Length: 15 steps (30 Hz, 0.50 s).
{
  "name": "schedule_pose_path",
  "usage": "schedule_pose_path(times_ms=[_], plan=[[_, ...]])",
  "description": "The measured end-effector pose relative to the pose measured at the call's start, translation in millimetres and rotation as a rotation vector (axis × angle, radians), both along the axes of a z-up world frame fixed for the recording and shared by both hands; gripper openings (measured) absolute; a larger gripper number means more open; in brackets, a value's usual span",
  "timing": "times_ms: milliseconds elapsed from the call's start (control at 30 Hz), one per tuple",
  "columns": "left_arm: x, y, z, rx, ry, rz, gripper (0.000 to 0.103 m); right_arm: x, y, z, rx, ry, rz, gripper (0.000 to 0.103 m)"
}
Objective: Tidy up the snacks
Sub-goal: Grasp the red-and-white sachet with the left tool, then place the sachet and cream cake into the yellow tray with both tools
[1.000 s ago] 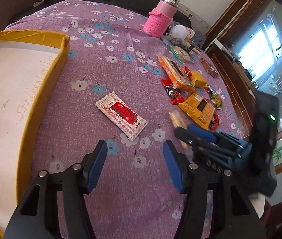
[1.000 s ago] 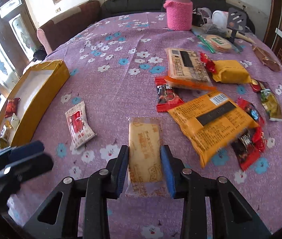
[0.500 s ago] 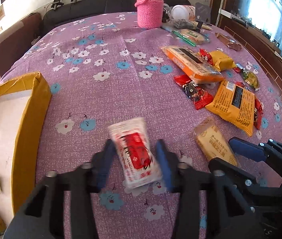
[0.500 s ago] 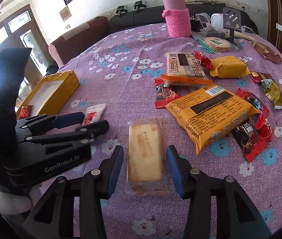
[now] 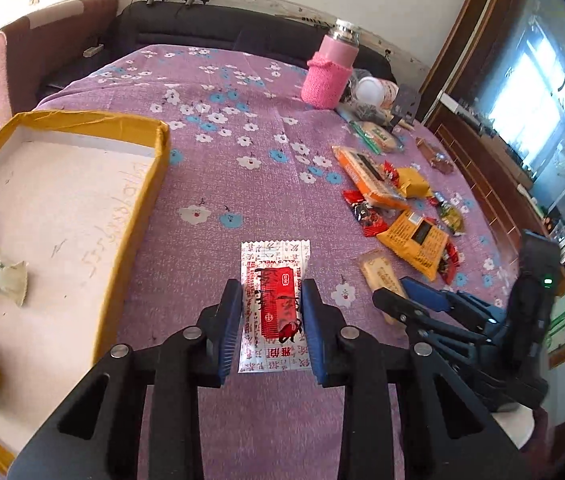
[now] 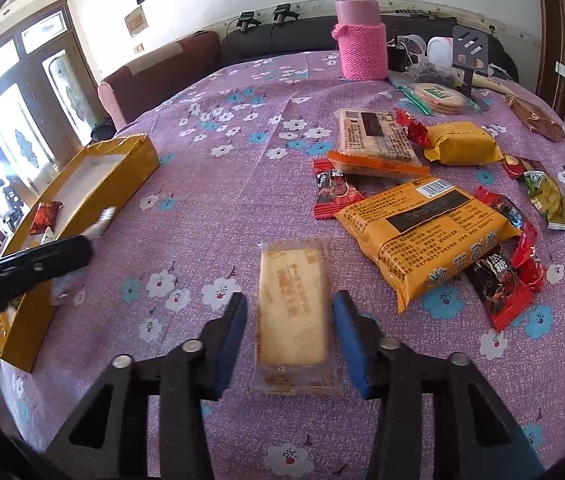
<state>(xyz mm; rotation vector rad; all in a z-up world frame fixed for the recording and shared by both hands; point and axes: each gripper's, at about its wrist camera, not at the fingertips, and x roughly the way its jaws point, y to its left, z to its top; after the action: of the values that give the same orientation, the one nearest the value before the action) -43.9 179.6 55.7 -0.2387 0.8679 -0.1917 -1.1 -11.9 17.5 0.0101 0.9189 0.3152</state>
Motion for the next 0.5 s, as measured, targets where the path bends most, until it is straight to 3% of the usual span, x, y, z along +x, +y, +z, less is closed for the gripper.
schedule_pose_path(times_ms=[133, 267, 367, 500], plan=[[-30.3, 35.1, 21.5, -0.056, -0.051, 0.046, 0.027, 1.1, -1.1, 1.3, 0.006, 0.008, -0.014, 0.034], [-53.9, 70.5, 32.2, -0.050, -0.085, 0.113, 0.027, -0.7, -4.8, 12.8, 0.093, 0.035, -0.033, 0.034], [-66.7, 94.4, 26.6, -0.031, -0.076, 0.169, 0.028, -5.3, 6.5, 36.7, 0.177, 0.031, 0.001, 0.034], [-74.3, 116.2, 6.9, -0.039, -0.039, 0.219, 0.028, -9.7, 56.3, 66.7, 0.247, 0.037, 0.122, 0.034]])
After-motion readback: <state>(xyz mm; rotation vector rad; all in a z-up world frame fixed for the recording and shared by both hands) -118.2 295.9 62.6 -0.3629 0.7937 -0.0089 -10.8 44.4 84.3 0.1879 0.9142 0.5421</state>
